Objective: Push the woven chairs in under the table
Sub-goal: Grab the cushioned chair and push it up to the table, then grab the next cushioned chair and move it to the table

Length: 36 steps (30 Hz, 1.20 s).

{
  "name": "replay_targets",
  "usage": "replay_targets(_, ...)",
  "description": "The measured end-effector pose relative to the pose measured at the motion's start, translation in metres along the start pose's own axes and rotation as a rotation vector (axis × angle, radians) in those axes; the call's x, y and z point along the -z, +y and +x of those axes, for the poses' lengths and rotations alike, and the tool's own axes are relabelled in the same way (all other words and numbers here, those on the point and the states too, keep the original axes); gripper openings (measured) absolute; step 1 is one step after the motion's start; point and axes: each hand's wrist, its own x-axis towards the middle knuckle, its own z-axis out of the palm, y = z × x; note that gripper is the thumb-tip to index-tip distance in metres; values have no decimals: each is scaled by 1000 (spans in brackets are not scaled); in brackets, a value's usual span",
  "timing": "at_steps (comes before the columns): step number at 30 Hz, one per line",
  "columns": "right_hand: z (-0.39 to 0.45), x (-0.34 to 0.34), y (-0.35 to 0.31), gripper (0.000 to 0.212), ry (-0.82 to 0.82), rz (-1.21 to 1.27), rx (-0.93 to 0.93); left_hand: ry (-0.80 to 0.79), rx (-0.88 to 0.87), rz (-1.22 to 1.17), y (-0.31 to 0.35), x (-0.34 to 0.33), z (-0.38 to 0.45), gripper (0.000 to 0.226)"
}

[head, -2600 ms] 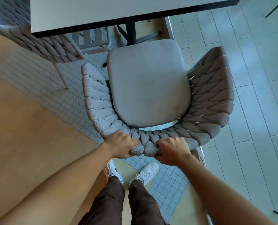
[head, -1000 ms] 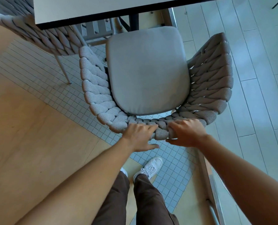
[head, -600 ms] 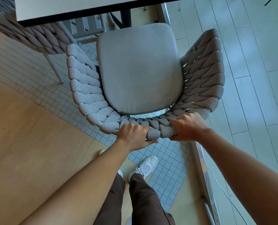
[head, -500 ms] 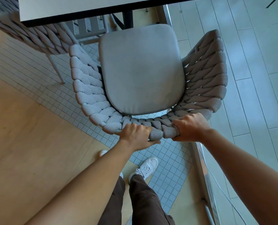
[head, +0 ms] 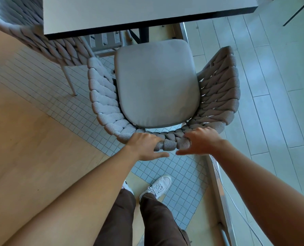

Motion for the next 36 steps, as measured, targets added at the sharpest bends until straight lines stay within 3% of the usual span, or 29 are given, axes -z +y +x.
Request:
replay_targets(4, -12, 26, -18, 86, 90, 117, -8, 84, 93, -69, -22, 26, -29, 79)
replay_targets(12, -9, 82, -100, 94, 230, 48, 61, 251, 338, -80, -73, 55, -97, 76)
replay_targets(24, 41, 139, -265, 100, 273, -2, 136, 227, 499, -150, -201, 51, -222, 86)
replay_targets(36, 126, 223, -418, 121, 322, -44, 210, 346, 639, -180, -346, 85, -319, 82)
